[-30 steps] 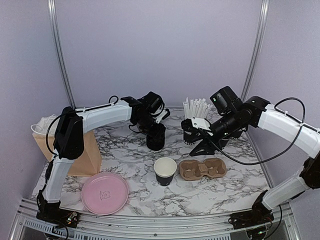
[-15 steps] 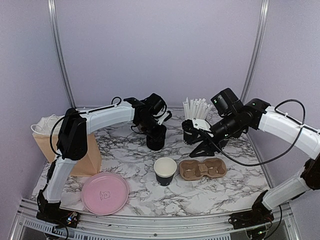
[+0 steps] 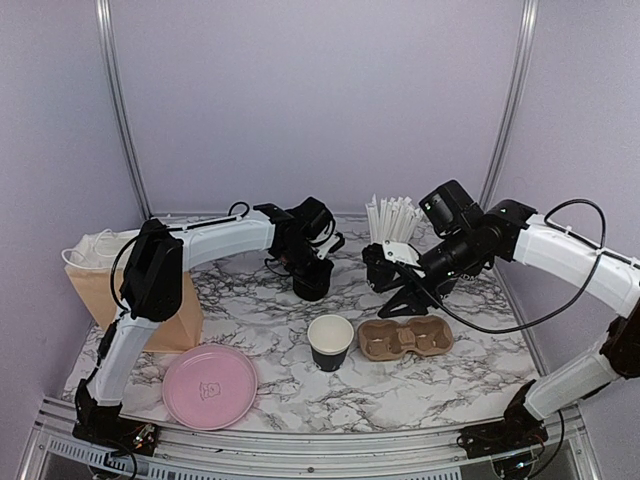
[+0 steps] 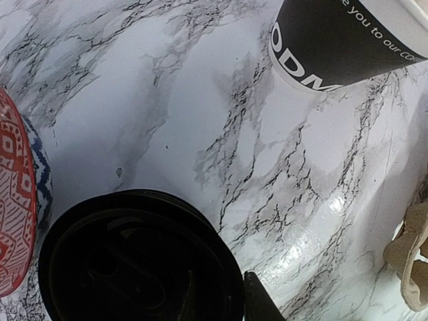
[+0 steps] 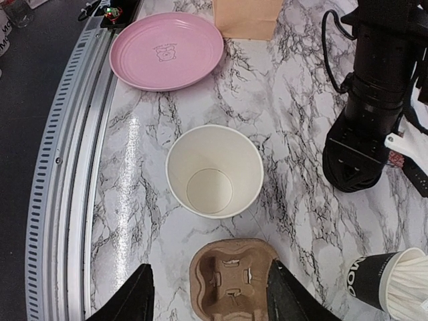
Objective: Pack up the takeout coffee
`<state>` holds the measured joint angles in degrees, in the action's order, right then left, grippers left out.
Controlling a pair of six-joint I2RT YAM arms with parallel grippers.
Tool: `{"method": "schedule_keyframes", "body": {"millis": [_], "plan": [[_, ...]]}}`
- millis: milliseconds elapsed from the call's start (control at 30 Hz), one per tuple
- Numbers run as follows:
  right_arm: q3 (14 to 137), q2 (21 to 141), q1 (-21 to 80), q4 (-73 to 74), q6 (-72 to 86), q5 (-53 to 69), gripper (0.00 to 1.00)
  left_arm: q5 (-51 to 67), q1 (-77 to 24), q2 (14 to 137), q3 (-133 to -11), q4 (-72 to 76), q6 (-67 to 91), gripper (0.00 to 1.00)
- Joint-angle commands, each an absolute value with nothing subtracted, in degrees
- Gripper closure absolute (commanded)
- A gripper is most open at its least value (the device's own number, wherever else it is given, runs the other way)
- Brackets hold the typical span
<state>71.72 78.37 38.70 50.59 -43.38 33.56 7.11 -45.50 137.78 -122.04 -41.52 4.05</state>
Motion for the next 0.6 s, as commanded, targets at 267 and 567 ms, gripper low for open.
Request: {"method": "schedule_keyframes", "body": {"millis": [267, 567], "plan": [[71.75, 79.31, 38.28, 49.82, -43.60, 33.93, 0.45, 6.74, -45.62, 136.57, -123.38, -42.80, 4.31, 0.84], [71.88, 79.96, 38.32, 49.96, -43.50, 34.17, 0.45, 7.68, -45.62, 133.54, -123.40, -42.74, 5.15, 0.86]]}}
